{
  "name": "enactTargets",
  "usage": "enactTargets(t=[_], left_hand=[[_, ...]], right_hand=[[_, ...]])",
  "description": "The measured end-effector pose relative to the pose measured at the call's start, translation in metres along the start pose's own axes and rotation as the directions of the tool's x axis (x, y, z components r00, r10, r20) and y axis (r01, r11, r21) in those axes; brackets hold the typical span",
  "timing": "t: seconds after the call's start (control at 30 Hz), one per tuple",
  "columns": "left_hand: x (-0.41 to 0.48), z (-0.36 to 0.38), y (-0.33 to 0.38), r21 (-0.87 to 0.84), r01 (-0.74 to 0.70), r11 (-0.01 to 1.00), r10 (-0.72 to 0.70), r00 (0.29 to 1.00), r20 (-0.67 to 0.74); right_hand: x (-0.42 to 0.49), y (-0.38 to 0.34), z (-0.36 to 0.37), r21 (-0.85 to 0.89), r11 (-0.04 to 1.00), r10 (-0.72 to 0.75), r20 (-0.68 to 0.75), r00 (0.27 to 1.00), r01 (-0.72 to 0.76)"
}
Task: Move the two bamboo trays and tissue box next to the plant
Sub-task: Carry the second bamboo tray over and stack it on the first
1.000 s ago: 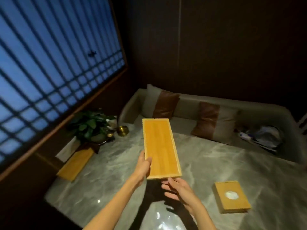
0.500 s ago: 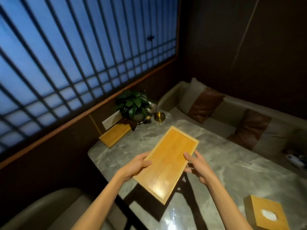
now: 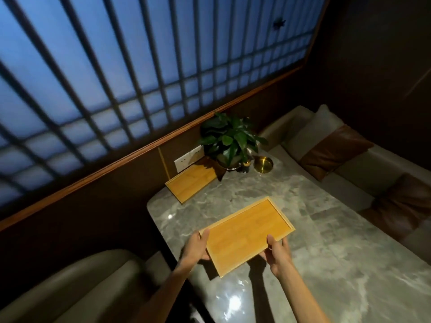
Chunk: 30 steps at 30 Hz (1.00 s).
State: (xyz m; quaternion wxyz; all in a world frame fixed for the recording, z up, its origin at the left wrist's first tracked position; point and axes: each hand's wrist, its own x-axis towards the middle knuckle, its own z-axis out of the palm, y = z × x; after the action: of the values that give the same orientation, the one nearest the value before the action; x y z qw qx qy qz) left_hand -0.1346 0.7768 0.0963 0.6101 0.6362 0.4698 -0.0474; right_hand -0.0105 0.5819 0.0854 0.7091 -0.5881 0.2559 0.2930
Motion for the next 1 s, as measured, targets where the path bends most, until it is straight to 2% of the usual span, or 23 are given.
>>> enactTargets(t=[0.07,0.13,0.2,0.37,0.4,0.47,0.5,0.63,0.7,0.8,0.9,1.0], left_hand=[[0.047,-0.023,-0.01,0.076,0.102,0.992,-0.1,0.994,-0.032],[0.087,-0.042,-0.014,0.031,0.247,0.968,-0.248,0.968,0.041],[0.121,-0.059,-0.017,0.019,0.319,0.947,-0.32,0.944,0.084],[0.19,-0.089,-0.026,0.344,0.234,0.909,-0.24,0.97,-0.026],[0.199,-0.091,-0.029,0.449,0.207,0.869,-0.201,0.978,-0.062],[0.21,-0.091,-0.031,0.686,0.166,0.709,-0.125,0.986,-0.109],[0.214,-0.091,-0.033,0.734,0.157,0.66,-0.108,0.988,-0.115],[0.225,-0.087,-0.039,0.81,0.136,0.571,-0.072,0.991,-0.116],[0.23,-0.085,-0.038,0.816,0.118,0.567,-0.066,0.993,-0.098],[0.238,-0.087,-0.031,0.804,0.105,0.585,-0.063,0.995,-0.084],[0.246,-0.087,-0.026,0.759,0.112,0.642,-0.11,0.992,-0.053],[0.248,-0.088,-0.025,0.697,0.15,0.701,-0.147,0.987,-0.066]], right_hand=[[0.026,0.014,0.039,-0.03,0.999,0.019,-0.024,1.0,-0.02],[0.052,0.025,0.078,-0.067,0.996,0.06,-0.054,0.997,-0.064],[0.077,0.039,0.108,-0.113,0.985,0.119,-0.084,0.989,-0.128],[0.13,0.057,0.157,-0.267,0.934,0.182,-0.22,0.959,-0.238],[0.136,0.059,0.162,-0.274,0.929,0.179,-0.255,0.95,-0.249],[0.147,0.064,0.167,-0.267,0.93,0.158,-0.329,0.931,-0.252],[0.149,0.066,0.168,-0.268,0.931,0.14,-0.37,0.919,-0.249],[0.16,0.068,0.166,-0.385,0.877,0.072,-0.485,0.872,-0.286],[0.164,0.069,0.167,-0.541,0.783,-0.019,-0.514,0.858,-0.307],[0.164,0.073,0.171,-0.745,0.608,-0.167,-0.458,0.873,-0.274],[0.171,0.071,0.173,-0.797,0.556,-0.219,-0.416,0.883,-0.237],[0.182,0.065,0.176,-0.813,0.55,-0.248,-0.377,0.892,-0.19]])
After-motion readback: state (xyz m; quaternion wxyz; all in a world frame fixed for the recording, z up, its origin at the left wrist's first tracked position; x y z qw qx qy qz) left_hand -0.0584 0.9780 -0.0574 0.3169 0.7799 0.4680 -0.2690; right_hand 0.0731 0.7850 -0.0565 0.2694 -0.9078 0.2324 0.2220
